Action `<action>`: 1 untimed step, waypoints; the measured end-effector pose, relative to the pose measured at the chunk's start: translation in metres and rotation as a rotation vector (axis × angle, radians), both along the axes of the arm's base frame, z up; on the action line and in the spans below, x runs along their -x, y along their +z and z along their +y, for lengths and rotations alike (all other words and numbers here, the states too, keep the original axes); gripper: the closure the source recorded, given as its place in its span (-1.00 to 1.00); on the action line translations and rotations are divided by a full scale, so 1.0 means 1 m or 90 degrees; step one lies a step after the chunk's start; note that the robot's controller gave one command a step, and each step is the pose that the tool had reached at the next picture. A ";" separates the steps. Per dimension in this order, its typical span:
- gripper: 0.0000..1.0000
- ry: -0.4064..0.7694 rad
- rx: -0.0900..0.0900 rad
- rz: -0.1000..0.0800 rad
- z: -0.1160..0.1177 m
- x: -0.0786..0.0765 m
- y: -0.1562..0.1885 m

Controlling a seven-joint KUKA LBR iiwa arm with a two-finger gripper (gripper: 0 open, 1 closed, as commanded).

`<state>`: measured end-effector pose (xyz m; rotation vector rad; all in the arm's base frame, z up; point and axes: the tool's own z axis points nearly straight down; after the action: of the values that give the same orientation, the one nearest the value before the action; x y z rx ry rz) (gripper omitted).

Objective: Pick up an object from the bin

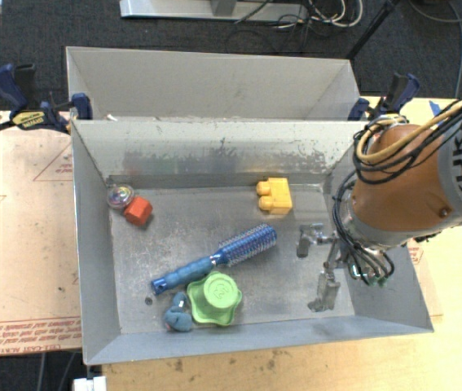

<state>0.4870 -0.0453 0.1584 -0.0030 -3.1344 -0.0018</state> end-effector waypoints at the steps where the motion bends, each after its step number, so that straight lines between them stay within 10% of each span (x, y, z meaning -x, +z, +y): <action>1: -1.00 -0.019 -0.002 -0.011 0.072 -0.060 0.023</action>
Offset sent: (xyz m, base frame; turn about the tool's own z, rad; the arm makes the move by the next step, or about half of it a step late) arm 0.0566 0.0655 0.0219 0.0388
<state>0.5471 0.0264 0.1816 -0.0496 -3.1506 -0.0073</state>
